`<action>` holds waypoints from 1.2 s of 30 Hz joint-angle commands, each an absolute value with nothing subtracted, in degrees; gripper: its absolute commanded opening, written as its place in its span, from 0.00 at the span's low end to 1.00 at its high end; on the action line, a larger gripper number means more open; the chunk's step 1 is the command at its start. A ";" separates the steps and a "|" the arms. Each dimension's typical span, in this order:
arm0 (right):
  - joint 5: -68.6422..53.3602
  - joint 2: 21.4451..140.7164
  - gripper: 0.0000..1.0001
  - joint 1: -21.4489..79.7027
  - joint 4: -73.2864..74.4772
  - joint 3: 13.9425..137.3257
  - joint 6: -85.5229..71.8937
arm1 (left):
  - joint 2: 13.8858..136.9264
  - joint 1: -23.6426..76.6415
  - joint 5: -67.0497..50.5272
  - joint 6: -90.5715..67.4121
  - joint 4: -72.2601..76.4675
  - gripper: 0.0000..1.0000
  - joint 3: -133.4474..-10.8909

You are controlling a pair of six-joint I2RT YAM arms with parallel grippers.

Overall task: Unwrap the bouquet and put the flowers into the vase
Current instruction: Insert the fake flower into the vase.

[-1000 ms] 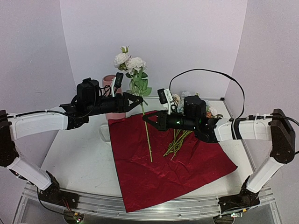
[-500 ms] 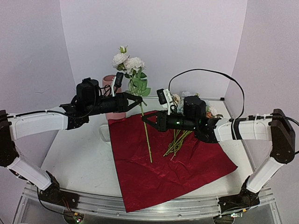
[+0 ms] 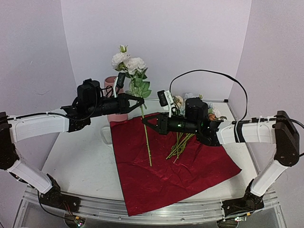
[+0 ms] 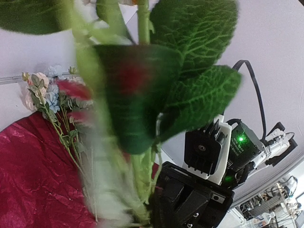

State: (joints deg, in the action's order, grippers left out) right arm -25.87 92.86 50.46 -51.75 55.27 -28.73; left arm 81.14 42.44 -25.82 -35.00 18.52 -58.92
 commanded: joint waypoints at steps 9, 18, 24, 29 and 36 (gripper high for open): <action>-18.44 89.38 0.71 51.10 -52.73 54.40 -25.98 | 73.69 42.47 -18.29 -24.40 20.51 0.00 -56.90; -3.67 78.81 0.89 51.06 -49.56 46.59 -23.79 | 71.99 42.35 12.38 -1.78 12.15 0.00 -67.86; -0.70 73.49 0.89 51.05 -45.76 45.81 -20.70 | 78.14 41.99 24.43 6.51 12.10 0.00 -81.00; 1.99 70.93 0.89 51.02 -40.18 48.19 -18.27 | 85.39 41.84 26.69 9.05 12.04 0.00 -93.14; 4.97 68.48 0.89 51.02 -35.14 49.89 -15.36 | 92.92 40.33 32.03 12.54 12.04 0.00 -104.59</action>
State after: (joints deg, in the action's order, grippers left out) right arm 1.71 71.38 50.92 -37.08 46.77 -18.30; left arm 90.42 41.57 27.12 8.53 11.49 -98.77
